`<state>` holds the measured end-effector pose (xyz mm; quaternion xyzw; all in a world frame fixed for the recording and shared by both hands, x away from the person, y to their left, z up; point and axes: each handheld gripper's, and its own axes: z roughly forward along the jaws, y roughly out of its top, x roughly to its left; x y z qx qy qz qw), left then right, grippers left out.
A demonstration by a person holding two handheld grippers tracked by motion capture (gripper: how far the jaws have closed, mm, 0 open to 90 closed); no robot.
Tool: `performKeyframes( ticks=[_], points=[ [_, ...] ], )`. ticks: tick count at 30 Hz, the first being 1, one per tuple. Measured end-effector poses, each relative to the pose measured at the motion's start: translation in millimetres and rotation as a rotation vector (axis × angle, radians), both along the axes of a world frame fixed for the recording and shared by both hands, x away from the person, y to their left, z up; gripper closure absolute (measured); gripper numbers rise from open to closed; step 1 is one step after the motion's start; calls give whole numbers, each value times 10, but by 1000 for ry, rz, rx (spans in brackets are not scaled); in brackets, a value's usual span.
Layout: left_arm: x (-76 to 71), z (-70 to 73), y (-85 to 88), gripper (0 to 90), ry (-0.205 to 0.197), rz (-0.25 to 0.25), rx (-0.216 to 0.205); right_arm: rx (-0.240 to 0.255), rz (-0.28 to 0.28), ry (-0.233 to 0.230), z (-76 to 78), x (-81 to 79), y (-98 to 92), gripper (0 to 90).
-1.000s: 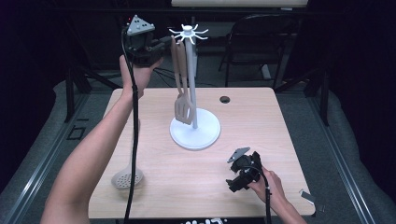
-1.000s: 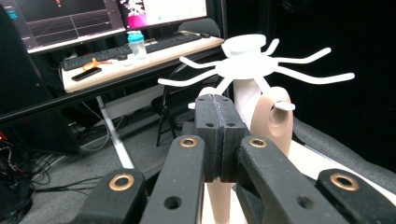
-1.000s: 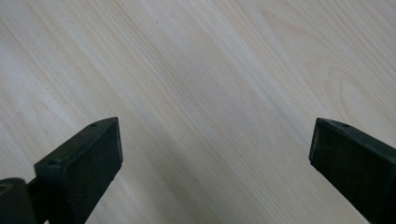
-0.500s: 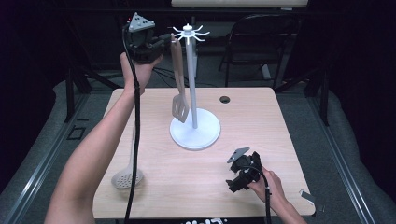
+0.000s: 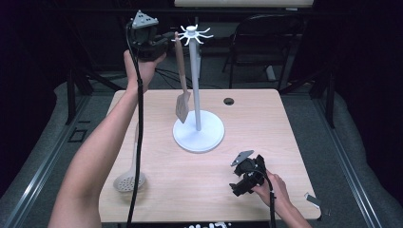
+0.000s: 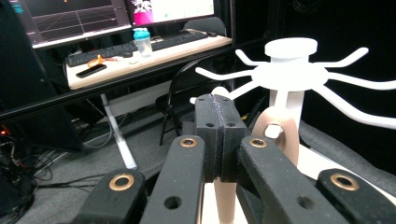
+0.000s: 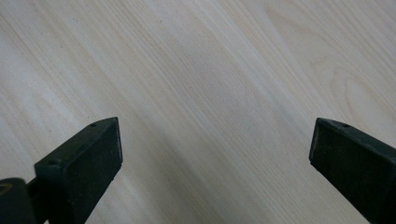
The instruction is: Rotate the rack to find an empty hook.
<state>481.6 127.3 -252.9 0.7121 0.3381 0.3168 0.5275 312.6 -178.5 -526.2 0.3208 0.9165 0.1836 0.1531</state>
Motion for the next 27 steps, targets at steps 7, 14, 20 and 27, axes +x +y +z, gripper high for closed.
performKeyframes(
  ticks=[7, 14, 20, 27],
  points=[
    [41, 7, -6, 898, 9, -5, -5, 8, -3, -12, 0, -24, 21, 20],
    [36, -13, 59, 758, 11, 11, -27, -4, 3, -11, 8, -9, -8, 20],
    [-30, -97, 147, 537, 23, 54, -40, 6, 3, -15, -2, -15, 5, 20],
    [-173, -196, 288, 338, 31, 104, -57, 15, -4, -9, -26, -22, 37, 20]
  ],
)
